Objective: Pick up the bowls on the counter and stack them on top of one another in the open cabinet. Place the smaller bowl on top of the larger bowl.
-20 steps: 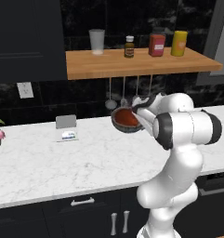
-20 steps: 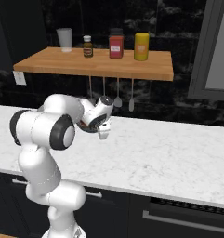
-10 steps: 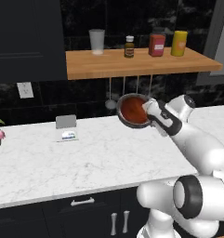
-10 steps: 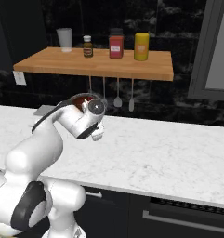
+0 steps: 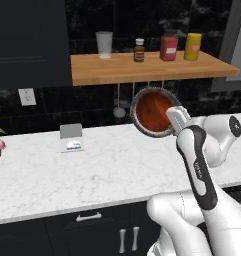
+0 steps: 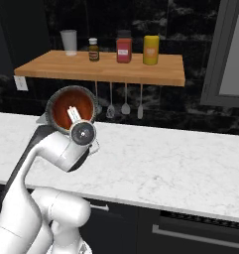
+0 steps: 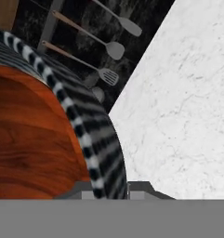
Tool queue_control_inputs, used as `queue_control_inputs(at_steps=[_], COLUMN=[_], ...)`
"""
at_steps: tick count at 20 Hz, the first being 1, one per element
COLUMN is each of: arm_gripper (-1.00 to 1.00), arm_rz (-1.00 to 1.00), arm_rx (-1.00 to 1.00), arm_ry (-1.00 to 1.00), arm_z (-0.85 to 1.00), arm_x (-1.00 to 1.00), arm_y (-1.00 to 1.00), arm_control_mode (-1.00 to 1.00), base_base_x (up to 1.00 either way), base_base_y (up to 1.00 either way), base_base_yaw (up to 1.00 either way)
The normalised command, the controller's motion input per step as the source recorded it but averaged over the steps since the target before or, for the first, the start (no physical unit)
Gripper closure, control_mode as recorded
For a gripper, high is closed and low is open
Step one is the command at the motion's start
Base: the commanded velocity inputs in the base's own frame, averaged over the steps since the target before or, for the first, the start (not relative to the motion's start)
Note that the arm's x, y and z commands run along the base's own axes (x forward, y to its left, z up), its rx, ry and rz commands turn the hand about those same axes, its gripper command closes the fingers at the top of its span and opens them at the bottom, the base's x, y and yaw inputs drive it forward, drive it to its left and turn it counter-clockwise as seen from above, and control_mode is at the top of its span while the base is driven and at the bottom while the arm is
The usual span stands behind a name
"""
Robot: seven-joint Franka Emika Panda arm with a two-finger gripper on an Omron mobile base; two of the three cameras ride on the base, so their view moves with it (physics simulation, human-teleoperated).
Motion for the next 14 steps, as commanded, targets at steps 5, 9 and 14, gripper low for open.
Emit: queue_control_inputs(at_steps=[5,9,14], arm_gripper=[1.0,1.0,1.0], arm_rz=[0.13,0.17,0.11], arm_rx=[0.01,0.0,0.0], arm_ry=[-0.02,0.0,0.0], arm_z=[1.0,1.0,1.0], arm_x=[-1.0,-0.86,-0.01], arm_y=[0.12,0.21,0.39], arm_control_mode=[-1.0,-1.0,-1.0], base_base_x=[0.0,0.0,0.0], base_base_y=[0.0,0.0,0.0], base_base_yaw=[0.0,0.0,0.0])
